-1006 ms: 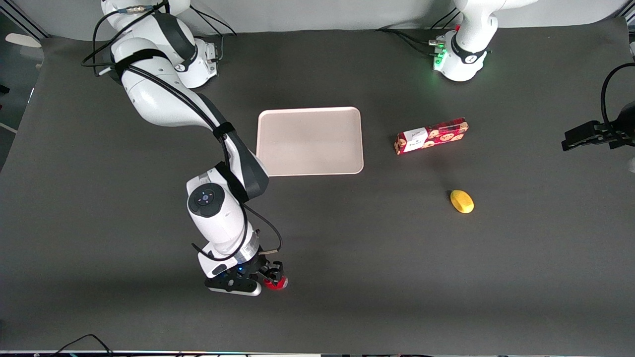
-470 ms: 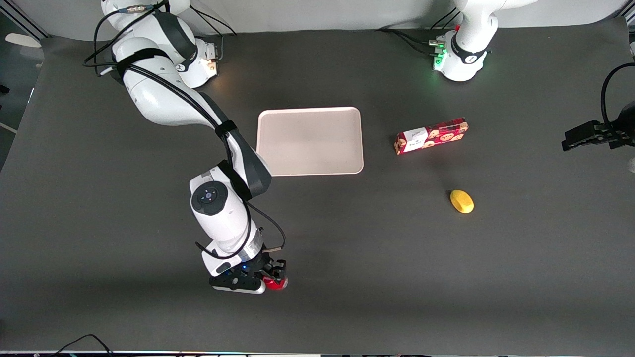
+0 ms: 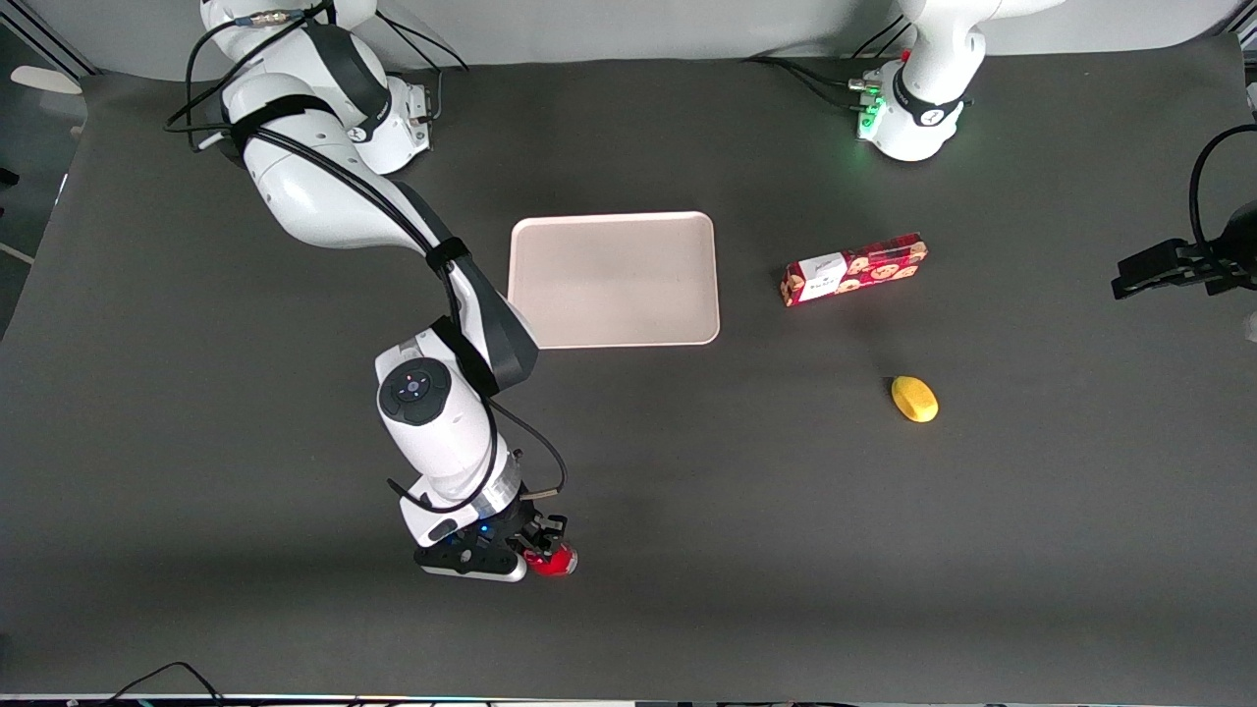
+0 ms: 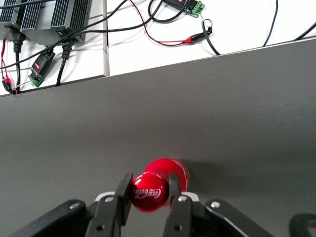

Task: Place coke bottle on tray
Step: 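Lower the right gripper over the bottle neck and close on it, then lift the bottle with the right gripper and carry it toward the white tray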

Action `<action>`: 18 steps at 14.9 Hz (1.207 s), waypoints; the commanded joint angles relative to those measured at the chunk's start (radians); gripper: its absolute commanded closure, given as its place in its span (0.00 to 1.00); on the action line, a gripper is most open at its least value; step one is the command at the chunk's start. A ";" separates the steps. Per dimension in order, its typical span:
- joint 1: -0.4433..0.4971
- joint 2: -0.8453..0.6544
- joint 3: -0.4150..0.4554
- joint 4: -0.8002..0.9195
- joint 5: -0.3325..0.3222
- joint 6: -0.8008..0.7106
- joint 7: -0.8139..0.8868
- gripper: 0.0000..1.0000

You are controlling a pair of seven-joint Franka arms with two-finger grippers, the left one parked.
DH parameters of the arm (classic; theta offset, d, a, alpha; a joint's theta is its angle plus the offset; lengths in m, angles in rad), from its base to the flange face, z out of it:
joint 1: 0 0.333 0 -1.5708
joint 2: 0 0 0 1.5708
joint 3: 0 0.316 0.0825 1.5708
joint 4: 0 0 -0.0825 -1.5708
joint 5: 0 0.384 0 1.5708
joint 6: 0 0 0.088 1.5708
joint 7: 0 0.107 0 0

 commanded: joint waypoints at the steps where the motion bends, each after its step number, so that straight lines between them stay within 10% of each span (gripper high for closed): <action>1: 0.006 0.003 0.003 0.032 -0.014 -0.032 0.017 0.88; 18: -0.074 -0.394 0.109 0.015 0.095 -0.819 -0.021 0.90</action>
